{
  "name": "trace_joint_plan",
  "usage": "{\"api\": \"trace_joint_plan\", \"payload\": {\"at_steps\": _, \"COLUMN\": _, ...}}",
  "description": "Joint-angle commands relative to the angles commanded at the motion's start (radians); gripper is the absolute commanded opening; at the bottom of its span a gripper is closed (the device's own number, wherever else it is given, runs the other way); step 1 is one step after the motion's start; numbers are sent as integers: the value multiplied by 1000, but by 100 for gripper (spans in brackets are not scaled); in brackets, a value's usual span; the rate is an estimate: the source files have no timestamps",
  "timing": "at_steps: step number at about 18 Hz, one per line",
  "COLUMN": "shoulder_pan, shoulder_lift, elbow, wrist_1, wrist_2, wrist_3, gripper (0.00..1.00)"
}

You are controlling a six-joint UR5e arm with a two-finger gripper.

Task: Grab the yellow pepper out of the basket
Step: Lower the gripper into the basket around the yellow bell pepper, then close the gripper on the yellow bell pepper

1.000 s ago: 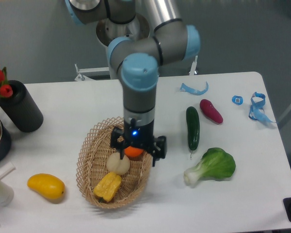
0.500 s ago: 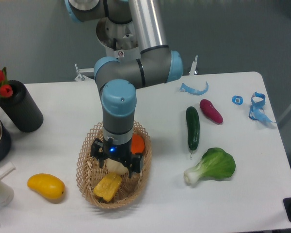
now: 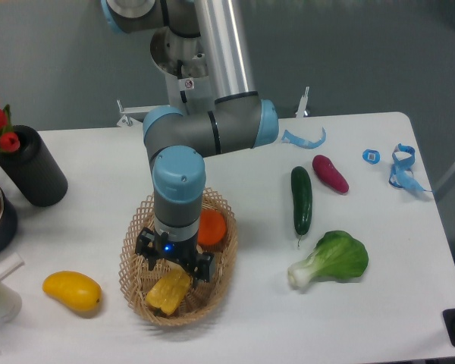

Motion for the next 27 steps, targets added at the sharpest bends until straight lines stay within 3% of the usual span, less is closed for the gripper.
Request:
{"api": "trace_joint_plan", "payload": {"at_steps": 15, "shoulder_pan": -8, "shoulder_lift": -34, "elbow": 0, "wrist_1": 5, "wrist_2": 2, "wrist_3": 28, "gripper": 100}}
{"api": "trace_joint_plan", "payload": {"at_steps": 16, "shoulder_pan": -8, "shoulder_lift": -34, "elbow": 0, "wrist_1": 5, "wrist_2": 2, "wrist_3": 28, "gripper": 97}}
{"api": "trace_joint_plan", "payload": {"at_steps": 19, "shoulder_pan": -8, "shoulder_lift": -31, "elbow": 2, "wrist_1": 5, "wrist_2": 3, "wrist_3": 26, "gripper": 63}}
{"api": "trace_joint_plan", "payload": {"at_steps": 21, "shoulder_pan": -6, "shoulder_lift": -26, "elbow": 3, "wrist_1": 5, "wrist_2": 3, "wrist_3": 26, "gripper": 51}}
{"api": "trace_joint_plan", "payload": {"at_steps": 22, "shoulder_pan": -6, "shoulder_lift": -23, "elbow": 6, "wrist_1": 5, "wrist_2": 3, "wrist_3": 26, "gripper": 38}}
{"api": "trace_joint_plan", "payload": {"at_steps": 27, "shoulder_pan": 3, "shoulder_lift": -2, "elbow": 43, "wrist_1": 3, "wrist_2": 2, "wrist_3": 31, "gripper": 33}}
